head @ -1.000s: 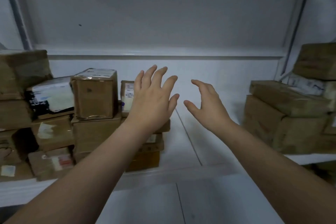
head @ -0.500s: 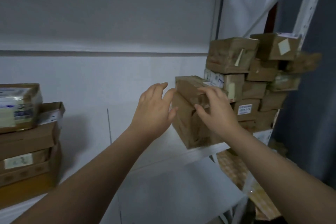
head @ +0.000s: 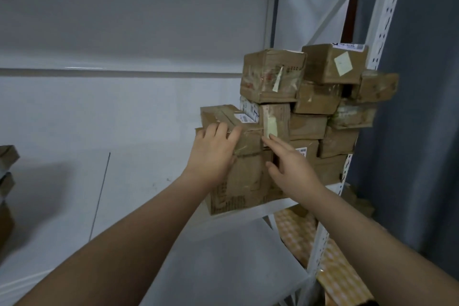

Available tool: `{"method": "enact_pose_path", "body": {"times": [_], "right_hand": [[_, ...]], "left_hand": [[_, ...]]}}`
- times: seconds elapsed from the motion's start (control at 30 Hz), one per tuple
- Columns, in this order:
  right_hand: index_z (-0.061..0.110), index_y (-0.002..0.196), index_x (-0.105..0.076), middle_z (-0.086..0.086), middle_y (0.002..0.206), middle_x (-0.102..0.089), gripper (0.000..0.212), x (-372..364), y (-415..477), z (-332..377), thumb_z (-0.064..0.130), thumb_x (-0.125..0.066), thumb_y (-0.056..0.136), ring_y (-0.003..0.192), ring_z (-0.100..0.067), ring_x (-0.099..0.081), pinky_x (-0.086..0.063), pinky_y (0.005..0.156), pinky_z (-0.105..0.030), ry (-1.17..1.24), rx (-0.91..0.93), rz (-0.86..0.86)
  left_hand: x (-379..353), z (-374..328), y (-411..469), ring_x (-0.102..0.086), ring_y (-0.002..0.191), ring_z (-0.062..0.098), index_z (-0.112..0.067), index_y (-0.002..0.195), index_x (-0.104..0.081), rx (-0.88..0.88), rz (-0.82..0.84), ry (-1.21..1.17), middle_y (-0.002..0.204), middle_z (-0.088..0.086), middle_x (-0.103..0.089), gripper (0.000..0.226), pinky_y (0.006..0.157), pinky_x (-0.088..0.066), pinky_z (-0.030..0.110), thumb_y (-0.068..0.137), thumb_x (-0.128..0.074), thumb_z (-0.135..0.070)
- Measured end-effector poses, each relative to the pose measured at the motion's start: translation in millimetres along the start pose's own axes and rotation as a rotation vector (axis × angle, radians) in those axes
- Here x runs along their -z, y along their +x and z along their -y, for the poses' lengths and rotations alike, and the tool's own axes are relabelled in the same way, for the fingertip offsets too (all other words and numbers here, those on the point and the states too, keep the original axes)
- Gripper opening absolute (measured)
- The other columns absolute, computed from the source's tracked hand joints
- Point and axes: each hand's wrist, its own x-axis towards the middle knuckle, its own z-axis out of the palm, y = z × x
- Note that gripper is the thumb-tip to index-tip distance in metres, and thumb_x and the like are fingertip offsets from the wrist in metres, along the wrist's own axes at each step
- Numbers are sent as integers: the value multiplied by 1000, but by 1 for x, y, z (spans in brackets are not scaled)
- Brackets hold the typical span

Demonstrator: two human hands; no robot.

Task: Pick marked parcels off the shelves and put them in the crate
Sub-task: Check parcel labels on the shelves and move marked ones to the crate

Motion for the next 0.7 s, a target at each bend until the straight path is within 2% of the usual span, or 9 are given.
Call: {"method": "enact_pose_path", "body": {"times": [0.13, 0.27, 0.33, 0.4, 0.43, 0.5, 0.57, 0.63, 0.7], "right_hand": [[29, 146, -34, 9, 152, -33, 54, -6, 0, -3, 18, -52, 96, 138, -13, -34, -31, 113, -30, 88, 126, -76], [24, 143, -40, 6, 148, -39, 51, -13, 7, 23, 17, -55, 94, 137, -9, -33, -30, 113, -30, 141, 297, -171], [27, 147, -31, 6, 153, -28, 60, -16, 15, 45, 21, -58, 93, 140, -10, -25, -23, 113, -28, 170, 340, -159], [34, 150, -16, 11, 159, -9, 73, -19, 24, 66, 25, -60, 92, 144, -9, -10, -11, 114, -30, 125, 380, -91], [37, 150, -8, 14, 159, 0, 80, -20, 29, 75, 26, -61, 91, 144, -8, -2, -4, 114, -30, 61, 393, -50], [38, 150, -1, 13, 159, 8, 89, -28, 41, 89, 23, -64, 88, 145, -9, 8, 10, 113, -33, -75, 412, -22], [33, 150, -15, 4, 160, -6, 87, -37, 51, 102, 19, -68, 82, 147, -15, 2, 13, 115, -37, -125, 457, -75], [25, 142, -38, -2, 150, -35, 76, -47, 57, 113, 19, -74, 75, 144, -21, -19, 5, 117, -40, -134, 524, -161], [23, 131, -50, -4, 133, -52, 72, -57, 60, 125, 22, -81, 66, 129, -22, -38, -10, 114, -41, -194, 584, -292]], "left_hand": [[19, 21, -18, -57, 96, 38, -3, 116, -57, 22, -156, -87, 108, 18, -60, 60, 76, -53, 44, 63, -80, -18], [40, 58, -57, -59, 84, 34, -1, 113, -54, 97, -190, -144, 101, 16, -60, 58, 62, -48, 34, 62, -77, -18], [46, 75, -80, -57, 87, 30, -7, 117, -48, 101, -153, -172, 105, 12, -58, 63, 62, -43, 27, 62, -78, -17], [51, 91, -101, -54, 92, 24, -13, 120, -43, 106, -128, -217, 110, 8, -57, 66, 64, -43, 26, 63, -78, -17], [56, 99, -110, -52, 96, 21, -14, 121, -40, 101, -124, -248, 112, 8, -56, 65, 68, -46, 27, 65, -74, -19], [67, 113, -125, -46, 109, 18, -14, 123, -38, 72, -124, -288, 119, 11, -54, 62, 87, -42, 21, 69, -65, -26], [79, 128, -139, -36, 128, 16, -14, 127, -37, 80, -131, -300, 127, 15, -51, 65, 104, -28, 18, 71, -69, -20], [90, 143, -151, -29, 137, 16, -14, 131, -36, 114, -148, -273, 136, 13, -47, 68, 113, -25, 33, 72, -71, -17], [101, 155, -162, -34, 135, 25, -14, 132, -37, 99, -179, -152, 139, 11, -44, 64, 113, -24, 49, 76, -64, -31]]}}
